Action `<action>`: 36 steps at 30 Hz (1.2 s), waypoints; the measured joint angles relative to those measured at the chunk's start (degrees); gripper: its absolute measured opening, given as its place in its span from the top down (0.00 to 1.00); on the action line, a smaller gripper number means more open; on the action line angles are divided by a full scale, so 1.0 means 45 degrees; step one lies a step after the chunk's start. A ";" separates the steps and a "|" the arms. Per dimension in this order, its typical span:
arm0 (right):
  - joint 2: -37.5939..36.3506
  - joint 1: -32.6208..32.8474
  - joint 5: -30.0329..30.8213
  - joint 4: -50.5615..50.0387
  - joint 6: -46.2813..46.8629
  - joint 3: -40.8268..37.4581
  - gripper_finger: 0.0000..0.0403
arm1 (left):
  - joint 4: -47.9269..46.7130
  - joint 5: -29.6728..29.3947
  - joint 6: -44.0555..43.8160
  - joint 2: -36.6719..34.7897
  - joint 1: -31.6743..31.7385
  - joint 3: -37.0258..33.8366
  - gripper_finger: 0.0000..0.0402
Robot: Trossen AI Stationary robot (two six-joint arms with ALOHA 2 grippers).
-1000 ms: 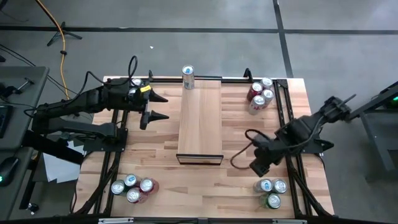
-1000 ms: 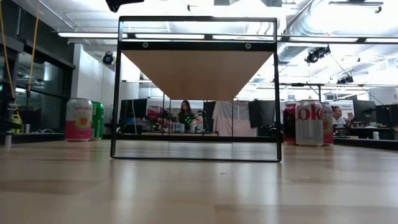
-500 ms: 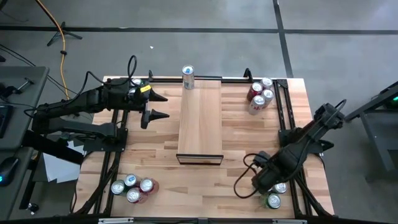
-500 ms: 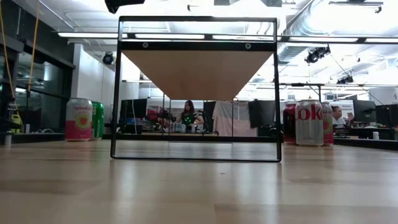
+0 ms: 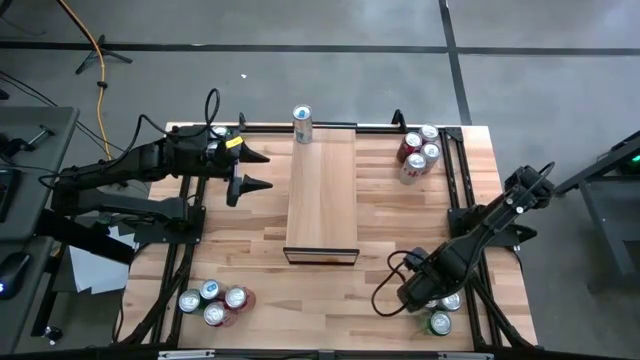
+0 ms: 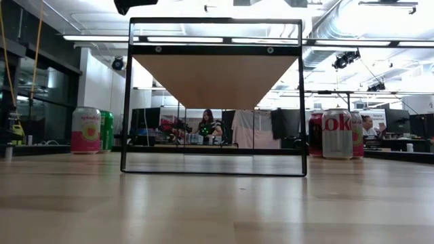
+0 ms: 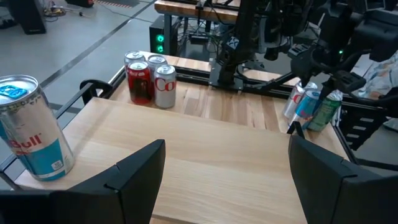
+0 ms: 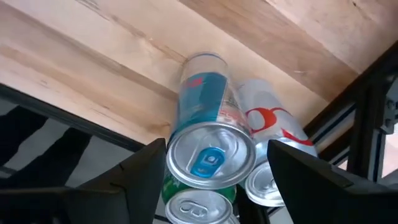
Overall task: Place canned beverage on shelf
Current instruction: Put the bottom right blue soda can on the shelf
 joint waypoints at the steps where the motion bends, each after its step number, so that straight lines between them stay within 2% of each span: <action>1: 0.0000 0.0000 -0.0001 0.0068 0.0113 -0.0073 0.34 | -0.0004 -0.0005 0.0000 0.0000 0.0000 0.0000 0.32; 9: -0.0005 0.0000 -0.0483 0.1208 0.0176 -0.0936 0.34 | -0.0029 0.0000 -0.0001 0.0000 0.0000 0.0000 0.32; 17: -0.0005 -0.0010 -0.0579 0.1277 0.1002 -0.1040 0.34 | -0.0029 -0.0002 0.0000 0.0000 0.0000 0.0000 0.32; 36: 0.0044 -0.0005 -0.0875 0.1719 0.1343 -0.1520 0.34 | -0.0015 0.0000 -0.0015 0.0000 0.0000 0.0000 0.32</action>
